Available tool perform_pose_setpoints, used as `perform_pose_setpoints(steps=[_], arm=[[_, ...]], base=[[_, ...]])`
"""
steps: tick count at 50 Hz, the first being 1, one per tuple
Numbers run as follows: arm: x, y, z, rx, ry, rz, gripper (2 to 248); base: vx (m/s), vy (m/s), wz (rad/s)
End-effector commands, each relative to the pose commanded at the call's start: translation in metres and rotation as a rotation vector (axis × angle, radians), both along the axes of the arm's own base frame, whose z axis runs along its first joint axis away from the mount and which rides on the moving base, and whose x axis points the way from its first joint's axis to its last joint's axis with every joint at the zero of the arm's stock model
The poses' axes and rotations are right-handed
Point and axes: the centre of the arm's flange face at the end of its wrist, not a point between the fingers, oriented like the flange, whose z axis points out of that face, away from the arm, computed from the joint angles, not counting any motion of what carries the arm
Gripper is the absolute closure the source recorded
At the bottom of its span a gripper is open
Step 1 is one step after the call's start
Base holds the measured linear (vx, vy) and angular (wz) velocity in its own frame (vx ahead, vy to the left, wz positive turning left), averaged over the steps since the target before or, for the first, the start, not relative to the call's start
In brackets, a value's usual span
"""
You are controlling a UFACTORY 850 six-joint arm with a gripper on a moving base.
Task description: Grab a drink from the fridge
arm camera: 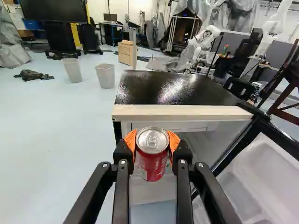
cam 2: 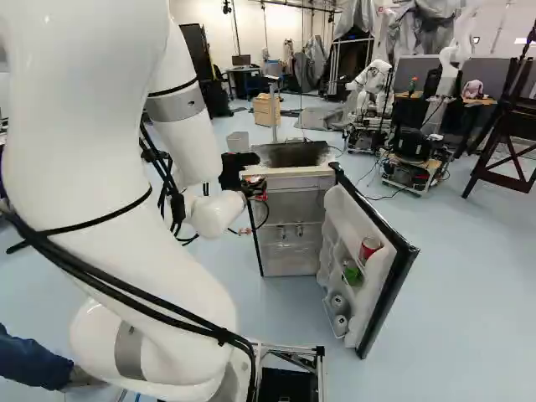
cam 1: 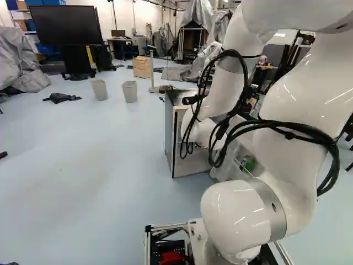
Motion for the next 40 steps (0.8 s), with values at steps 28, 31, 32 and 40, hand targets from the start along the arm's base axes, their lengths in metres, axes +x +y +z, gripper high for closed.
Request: perform_pose_setpoints(steps=[28,31,32,40], arm=[[0.013,-0.015,0.016,0.0,0.055,-0.008,157],[0.015,-0.016,0.018,0.0,0.05,-0.012,157],[0.016,-0.017,0.019,0.0,0.048,-0.013,157],[0.022,-0.021,0.027,-0.001,0.027,-0.022,157]], base=[[0.0,0.0,0.0],[0.0,0.0,0.0],[0.0,0.0,0.0],[0.0,0.0,0.0]])
